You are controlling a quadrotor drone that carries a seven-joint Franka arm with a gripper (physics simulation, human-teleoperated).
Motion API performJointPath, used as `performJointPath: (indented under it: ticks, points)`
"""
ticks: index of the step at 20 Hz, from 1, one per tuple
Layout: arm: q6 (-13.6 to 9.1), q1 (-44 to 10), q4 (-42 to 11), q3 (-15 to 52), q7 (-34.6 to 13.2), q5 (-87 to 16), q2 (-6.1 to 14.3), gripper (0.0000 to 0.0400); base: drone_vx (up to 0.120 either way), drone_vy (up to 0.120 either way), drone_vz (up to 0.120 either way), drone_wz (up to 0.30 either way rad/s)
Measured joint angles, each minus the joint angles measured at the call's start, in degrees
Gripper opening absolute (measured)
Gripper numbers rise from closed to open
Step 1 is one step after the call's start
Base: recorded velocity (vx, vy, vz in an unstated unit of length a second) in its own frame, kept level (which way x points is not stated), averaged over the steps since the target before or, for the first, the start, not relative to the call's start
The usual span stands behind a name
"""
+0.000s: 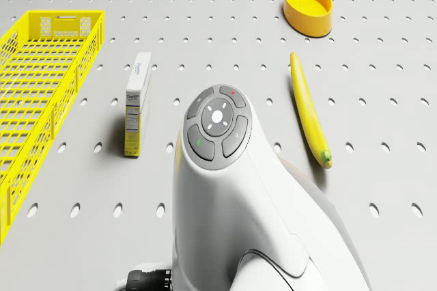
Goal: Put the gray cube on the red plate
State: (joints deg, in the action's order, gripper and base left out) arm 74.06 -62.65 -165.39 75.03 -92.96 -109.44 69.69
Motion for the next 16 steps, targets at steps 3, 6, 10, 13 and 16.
performJointPath:
  ticks: [3, 6, 10, 13, 16]
  points:
    - [0.7, -0.2, 0.1, 0.2, -0.2, 0.4, 0.8, 0.04, 0.08, 0.0, -0.12, 0.0]
    - [1.4, -0.5, 0.1, 0.4, -0.4, 0.8, 1.5, 0.04, 0.0, 0.0, -0.107, 0.0]
    - [2.3, -0.7, 0.2, 0.7, -0.7, 1.2, 2.5, 0.04, 0.0, -0.03, 0.0, 0.0]
    - [3.1, -0.9, 0.3, 0.5, -0.8, 1.2, 3.3, 0.04, 0.0, 0.0, 0.0, 0.0]
    - [4.6, -0.8, 0.5, -1.1, -0.7, 0.0, 4.3, 0.04, 0.0, 0.0, 0.0, 0.0]
